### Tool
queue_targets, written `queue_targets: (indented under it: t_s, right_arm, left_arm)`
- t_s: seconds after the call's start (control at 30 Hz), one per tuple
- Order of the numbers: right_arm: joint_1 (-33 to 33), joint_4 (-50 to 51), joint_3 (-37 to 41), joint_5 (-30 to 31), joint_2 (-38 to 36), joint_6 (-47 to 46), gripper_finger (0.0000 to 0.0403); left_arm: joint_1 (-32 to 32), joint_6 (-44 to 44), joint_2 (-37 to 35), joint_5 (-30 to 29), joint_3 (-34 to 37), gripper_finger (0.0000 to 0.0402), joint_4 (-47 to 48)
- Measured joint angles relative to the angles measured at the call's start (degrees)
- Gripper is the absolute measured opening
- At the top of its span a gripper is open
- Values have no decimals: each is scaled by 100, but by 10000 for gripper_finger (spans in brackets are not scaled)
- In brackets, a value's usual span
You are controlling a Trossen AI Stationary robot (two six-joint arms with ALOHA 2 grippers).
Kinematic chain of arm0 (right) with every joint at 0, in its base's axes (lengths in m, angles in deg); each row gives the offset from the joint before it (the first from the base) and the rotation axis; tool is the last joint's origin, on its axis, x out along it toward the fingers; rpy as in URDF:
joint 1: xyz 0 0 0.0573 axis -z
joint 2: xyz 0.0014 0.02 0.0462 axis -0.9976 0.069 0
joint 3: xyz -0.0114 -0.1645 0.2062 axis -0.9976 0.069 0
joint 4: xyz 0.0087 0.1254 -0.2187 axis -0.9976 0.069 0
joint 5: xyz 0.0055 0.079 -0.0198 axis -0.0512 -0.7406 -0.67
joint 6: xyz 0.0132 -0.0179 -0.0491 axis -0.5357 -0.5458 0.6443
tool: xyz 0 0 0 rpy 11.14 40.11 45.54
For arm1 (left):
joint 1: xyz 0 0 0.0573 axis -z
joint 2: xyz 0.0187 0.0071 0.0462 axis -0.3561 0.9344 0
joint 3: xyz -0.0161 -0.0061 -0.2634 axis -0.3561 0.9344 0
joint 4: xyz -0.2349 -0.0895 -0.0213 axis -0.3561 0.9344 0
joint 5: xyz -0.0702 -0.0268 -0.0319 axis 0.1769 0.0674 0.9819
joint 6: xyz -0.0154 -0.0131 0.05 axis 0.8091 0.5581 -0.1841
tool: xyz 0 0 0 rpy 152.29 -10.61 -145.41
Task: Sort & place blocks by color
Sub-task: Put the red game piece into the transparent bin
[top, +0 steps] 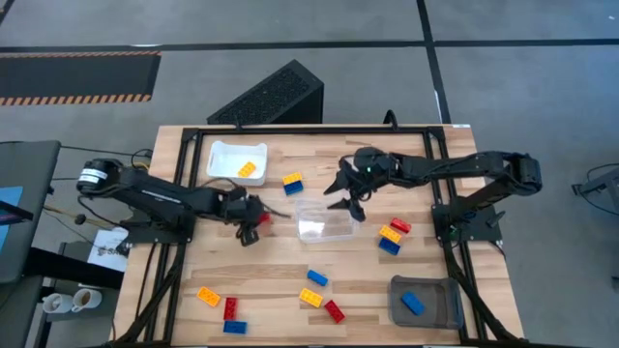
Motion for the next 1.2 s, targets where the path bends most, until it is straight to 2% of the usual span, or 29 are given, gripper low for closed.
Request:
queue_targets:
  t_s: [0.1,0.37,0.57,0.67,0.93,1.07,1.2]
  right_arm:
    - [314,3,0,2,-1,97,249]
    - [1073,-225,-9,-324,-1,321,249]
    - [1365,-223,-9,-350,0,391,249]
    - [1453,-209,-9,-534,1,460,249]
    - [1653,-238,-9,-832,1,579,249]
    - [1750,-165,-9,-980,-29,498,249]
    - [1730,590,-7,-1051,-534,534,249]
  left_arm:
    - [-213,-289,-462,-123,-242,96,242]
    - [-734,-1501,-1875,-97,-428,96,-331]
    - [-1104,-1923,-2223,505,-428,96,-862]
    - [-1241,-2082,-2188,861,-428,96,-1060]
    - [-1498,-2283,-1812,1317,-428,96,-1653]
    - [-1535,-2220,-1208,1823,-428,96,-2325]
    - [-1453,-2071,-363,2457,-428,96,-3321]
